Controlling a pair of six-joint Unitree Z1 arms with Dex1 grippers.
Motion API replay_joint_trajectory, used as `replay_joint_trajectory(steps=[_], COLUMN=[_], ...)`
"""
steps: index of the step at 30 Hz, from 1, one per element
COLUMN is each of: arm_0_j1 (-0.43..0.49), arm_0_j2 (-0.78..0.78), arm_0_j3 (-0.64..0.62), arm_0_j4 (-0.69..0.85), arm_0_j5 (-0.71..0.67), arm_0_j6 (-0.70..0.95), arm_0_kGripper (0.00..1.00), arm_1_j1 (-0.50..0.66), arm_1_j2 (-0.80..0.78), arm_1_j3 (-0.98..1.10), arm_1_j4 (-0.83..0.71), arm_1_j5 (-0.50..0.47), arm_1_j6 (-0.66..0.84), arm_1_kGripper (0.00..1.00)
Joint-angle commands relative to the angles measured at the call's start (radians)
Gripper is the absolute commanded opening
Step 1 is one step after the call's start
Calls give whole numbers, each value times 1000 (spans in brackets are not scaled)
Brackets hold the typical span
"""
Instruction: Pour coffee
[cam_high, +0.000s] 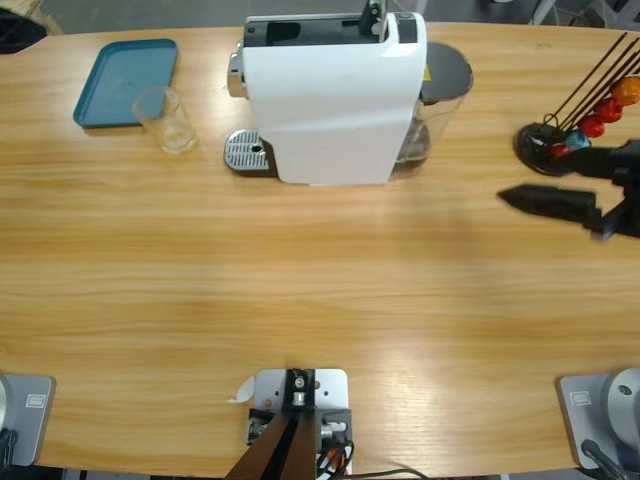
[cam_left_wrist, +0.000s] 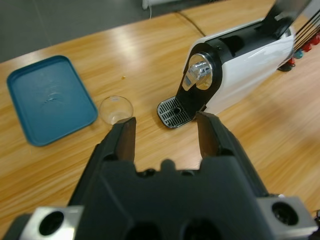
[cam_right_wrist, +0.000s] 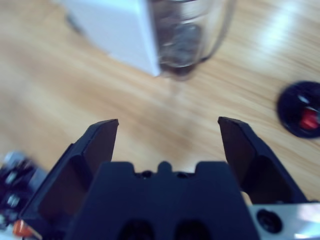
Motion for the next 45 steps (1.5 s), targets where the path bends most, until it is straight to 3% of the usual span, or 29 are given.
replay_joint_trajectory(steps=[1,5,6,10,13,19,24,45], arm_0_j1=[-9,-9,-9,-9,-9,-9,-9,-9], arm_0_j2=[-146,-142,-131,-111,-122,-119,-118,-124], arm_0_j3=[168,160,148,101,104,116,125,136], arm_0_j4=[-11,76,92,169,188,180,165,156], arm_0_j5=[20,30,30,25,36,57,57,57], arm_0_j6=[12,46,48,86,91,97,101,110], arm_0_kGripper=[503,505,508,556,572,572,577,577], arm_1_j1=[-119,-309,-349,-439,-441,-441,-448,-523], arm_1_j2=[-12,4,25,145,163,180,219,273], arm_1_j3=[-38,-60,-71,-130,-137,-125,-118,-88], arm_1_j4=[101,124,135,181,150,50,-14,-50], arm_1_j5=[-201,-206,-201,-166,-155,-137,-150,-156], arm_1_j6=[132,139,139,130,111,55,46,55], arm_1_kGripper=[897,908,956,1000,965,757,710,704])
